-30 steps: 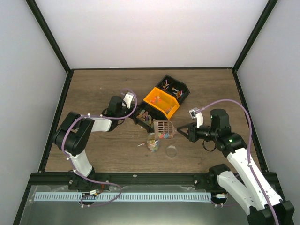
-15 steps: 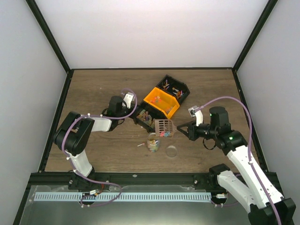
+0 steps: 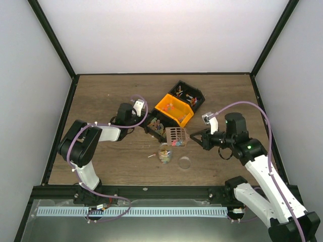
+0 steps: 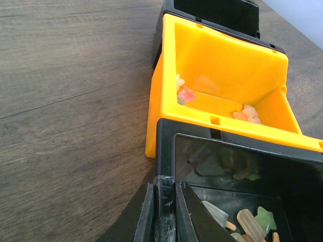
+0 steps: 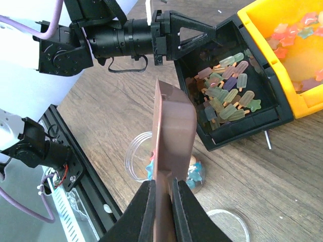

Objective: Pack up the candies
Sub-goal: Place the fake candies in the packing bottle.

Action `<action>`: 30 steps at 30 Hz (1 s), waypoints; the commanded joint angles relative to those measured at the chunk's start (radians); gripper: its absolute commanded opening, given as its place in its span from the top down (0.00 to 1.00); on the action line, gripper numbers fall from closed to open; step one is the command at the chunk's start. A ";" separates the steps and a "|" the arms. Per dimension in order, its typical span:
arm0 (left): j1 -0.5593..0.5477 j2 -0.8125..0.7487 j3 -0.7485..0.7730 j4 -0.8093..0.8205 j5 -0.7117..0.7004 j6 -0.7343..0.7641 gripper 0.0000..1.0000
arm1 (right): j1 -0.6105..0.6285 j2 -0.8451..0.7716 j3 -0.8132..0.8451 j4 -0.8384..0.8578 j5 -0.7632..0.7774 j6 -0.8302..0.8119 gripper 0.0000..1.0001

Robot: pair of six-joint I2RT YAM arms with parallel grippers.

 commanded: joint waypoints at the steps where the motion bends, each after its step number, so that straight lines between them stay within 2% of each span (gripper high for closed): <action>1: -0.011 0.058 -0.024 -0.077 -0.012 0.051 0.96 | 0.024 0.007 0.052 -0.016 0.014 -0.013 0.99; 17: -0.011 0.059 -0.023 -0.080 -0.012 0.052 0.96 | 0.120 0.036 0.066 -0.018 0.096 0.016 0.99; 30: -0.011 0.056 -0.023 -0.083 -0.009 0.052 0.96 | 0.123 0.031 0.077 -0.016 0.134 0.031 0.99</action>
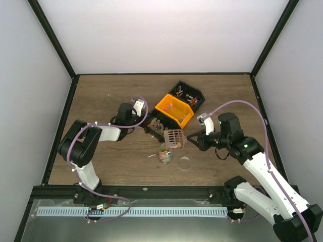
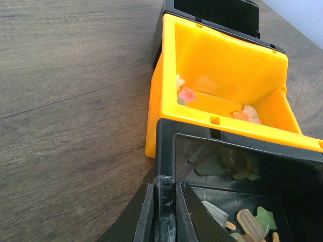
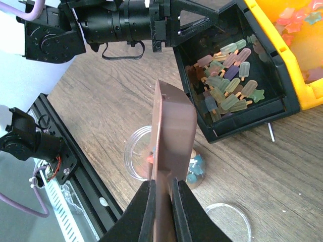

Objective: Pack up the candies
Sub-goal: Place the fake candies in the packing bottle.

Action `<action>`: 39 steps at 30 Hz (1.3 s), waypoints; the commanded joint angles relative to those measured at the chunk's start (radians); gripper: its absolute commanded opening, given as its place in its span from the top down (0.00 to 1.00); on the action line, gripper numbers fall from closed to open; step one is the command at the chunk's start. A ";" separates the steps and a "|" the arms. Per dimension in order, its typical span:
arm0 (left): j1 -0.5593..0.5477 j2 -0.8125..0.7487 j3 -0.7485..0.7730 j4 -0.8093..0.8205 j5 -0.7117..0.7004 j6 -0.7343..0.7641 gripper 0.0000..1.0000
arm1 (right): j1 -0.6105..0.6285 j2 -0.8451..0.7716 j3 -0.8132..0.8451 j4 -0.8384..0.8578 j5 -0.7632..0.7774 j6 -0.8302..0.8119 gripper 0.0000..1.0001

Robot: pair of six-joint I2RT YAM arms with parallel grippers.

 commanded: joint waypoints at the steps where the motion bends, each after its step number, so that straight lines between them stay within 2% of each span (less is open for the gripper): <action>1: -0.010 0.055 -0.025 -0.083 -0.009 0.052 0.96 | 0.010 -0.009 0.061 -0.007 0.032 0.003 0.99; 29: -0.010 0.065 -0.020 -0.080 -0.006 0.049 0.96 | 0.014 0.021 0.095 -0.027 0.051 0.004 0.99; 39: -0.010 0.065 -0.020 -0.079 -0.004 0.049 0.96 | 0.091 0.035 0.110 -0.032 0.141 0.036 0.99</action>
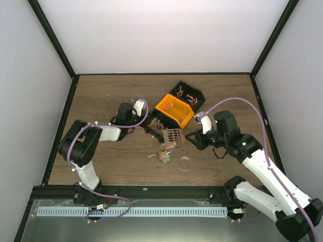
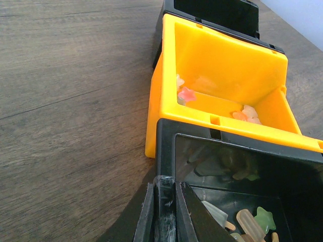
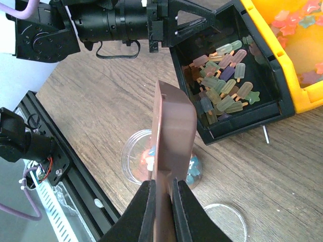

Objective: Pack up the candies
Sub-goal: Place the fake candies in the packing bottle.

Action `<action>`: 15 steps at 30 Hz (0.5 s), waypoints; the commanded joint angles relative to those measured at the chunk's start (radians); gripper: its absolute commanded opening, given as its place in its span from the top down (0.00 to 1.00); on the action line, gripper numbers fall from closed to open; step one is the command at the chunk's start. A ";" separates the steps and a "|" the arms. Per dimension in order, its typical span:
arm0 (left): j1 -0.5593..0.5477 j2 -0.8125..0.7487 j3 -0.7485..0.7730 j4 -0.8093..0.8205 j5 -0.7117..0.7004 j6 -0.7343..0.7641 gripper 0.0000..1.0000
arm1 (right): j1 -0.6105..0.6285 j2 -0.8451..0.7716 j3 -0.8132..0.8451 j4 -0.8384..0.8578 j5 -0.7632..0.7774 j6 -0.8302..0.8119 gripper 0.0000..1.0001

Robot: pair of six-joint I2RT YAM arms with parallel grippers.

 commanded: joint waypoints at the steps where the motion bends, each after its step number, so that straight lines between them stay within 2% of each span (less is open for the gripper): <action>1: -0.010 0.060 -0.025 -0.078 -0.010 0.049 0.96 | 0.022 -0.003 0.049 -0.003 0.055 0.023 0.99; 15: -0.010 0.063 -0.024 -0.075 -0.006 0.046 0.96 | 0.045 -0.005 0.067 -0.014 0.090 0.032 0.99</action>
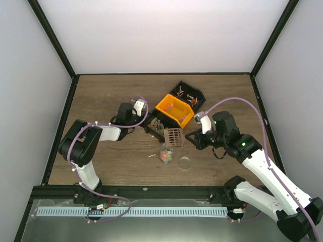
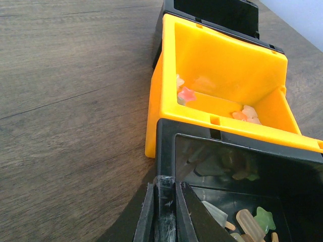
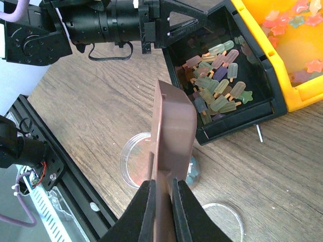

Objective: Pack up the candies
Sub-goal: Place the fake candies in the packing bottle.

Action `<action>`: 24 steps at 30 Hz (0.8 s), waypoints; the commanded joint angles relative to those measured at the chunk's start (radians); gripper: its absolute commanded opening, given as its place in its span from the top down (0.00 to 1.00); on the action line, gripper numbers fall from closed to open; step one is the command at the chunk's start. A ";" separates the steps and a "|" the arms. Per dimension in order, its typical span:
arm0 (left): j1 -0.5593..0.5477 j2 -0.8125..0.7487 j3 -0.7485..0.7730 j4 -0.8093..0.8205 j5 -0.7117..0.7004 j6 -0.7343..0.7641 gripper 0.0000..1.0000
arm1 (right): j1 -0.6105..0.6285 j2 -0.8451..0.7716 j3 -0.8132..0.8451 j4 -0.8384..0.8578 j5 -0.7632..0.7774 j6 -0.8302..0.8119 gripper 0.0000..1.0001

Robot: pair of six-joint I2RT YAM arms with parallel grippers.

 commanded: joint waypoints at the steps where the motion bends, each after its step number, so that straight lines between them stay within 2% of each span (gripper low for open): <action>1: -0.010 0.060 -0.026 -0.076 -0.009 0.046 0.96 | 0.013 -0.006 0.073 -0.017 0.027 -0.002 0.99; 8: -0.010 0.059 -0.026 -0.077 -0.009 0.046 0.96 | 0.012 0.002 0.091 -0.020 0.022 -0.011 0.99; 15: -0.010 0.064 -0.025 -0.057 0.008 0.030 0.96 | 0.005 0.031 0.129 0.052 0.137 0.098 0.99; 24: -0.010 0.115 0.009 -0.026 0.022 -0.011 0.96 | -0.147 0.208 0.120 0.206 0.064 0.201 0.99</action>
